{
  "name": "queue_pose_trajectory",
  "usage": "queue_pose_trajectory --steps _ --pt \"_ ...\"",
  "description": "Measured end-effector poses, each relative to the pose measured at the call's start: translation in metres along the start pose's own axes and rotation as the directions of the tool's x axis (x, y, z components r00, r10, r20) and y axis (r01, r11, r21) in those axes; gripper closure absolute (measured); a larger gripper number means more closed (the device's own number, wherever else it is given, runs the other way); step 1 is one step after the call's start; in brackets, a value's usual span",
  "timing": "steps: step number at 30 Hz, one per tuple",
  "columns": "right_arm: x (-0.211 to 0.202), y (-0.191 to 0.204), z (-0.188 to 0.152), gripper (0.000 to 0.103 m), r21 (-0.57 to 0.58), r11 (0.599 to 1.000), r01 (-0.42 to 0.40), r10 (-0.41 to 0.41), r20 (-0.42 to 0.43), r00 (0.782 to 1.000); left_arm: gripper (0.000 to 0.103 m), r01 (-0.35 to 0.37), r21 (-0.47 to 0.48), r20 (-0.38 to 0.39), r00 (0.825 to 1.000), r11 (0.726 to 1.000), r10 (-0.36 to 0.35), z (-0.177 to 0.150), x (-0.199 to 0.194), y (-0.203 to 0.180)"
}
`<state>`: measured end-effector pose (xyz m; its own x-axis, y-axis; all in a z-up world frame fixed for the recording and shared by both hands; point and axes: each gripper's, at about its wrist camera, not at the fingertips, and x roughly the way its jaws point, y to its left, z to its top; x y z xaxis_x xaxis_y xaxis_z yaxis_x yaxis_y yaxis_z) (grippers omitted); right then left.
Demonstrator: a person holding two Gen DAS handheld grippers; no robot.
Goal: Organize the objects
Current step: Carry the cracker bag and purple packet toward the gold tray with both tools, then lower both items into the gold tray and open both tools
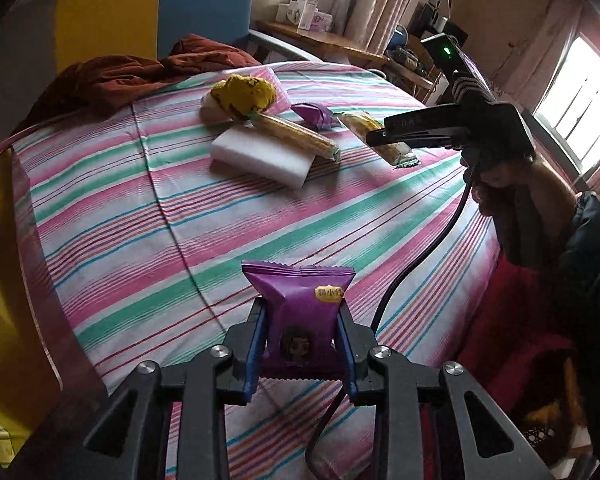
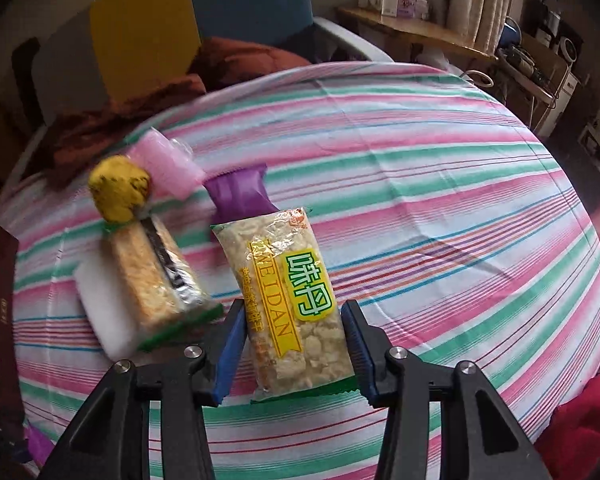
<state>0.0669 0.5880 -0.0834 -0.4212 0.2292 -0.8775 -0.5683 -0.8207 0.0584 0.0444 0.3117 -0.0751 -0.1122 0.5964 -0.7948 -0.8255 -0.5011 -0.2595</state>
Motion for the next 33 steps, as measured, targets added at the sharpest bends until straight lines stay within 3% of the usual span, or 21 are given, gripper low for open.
queue_pose_trajectory --steps 11,17,26,33 --pt "-0.036 0.028 -0.001 0.055 -0.007 0.988 -0.154 0.154 0.109 0.982 0.071 -0.004 -0.075 0.118 0.993 0.997 0.013 -0.001 -0.064 0.023" --pt "-0.057 0.08 -0.013 0.055 -0.108 0.961 -0.256 0.267 0.105 0.958 0.071 -0.041 -0.161 0.201 0.977 0.986 0.074 -0.006 -0.107 0.059" --pt "-0.083 0.196 -0.037 0.055 -0.298 0.849 -0.435 0.464 0.032 0.885 0.071 -0.127 -0.324 0.251 0.944 0.937 0.214 -0.029 -0.151 0.121" --pt "-0.092 0.281 -0.064 0.055 -0.404 0.739 -0.539 0.562 -0.073 0.824 0.071 -0.189 -0.451 0.247 0.913 0.872 0.326 -0.057 -0.177 0.171"
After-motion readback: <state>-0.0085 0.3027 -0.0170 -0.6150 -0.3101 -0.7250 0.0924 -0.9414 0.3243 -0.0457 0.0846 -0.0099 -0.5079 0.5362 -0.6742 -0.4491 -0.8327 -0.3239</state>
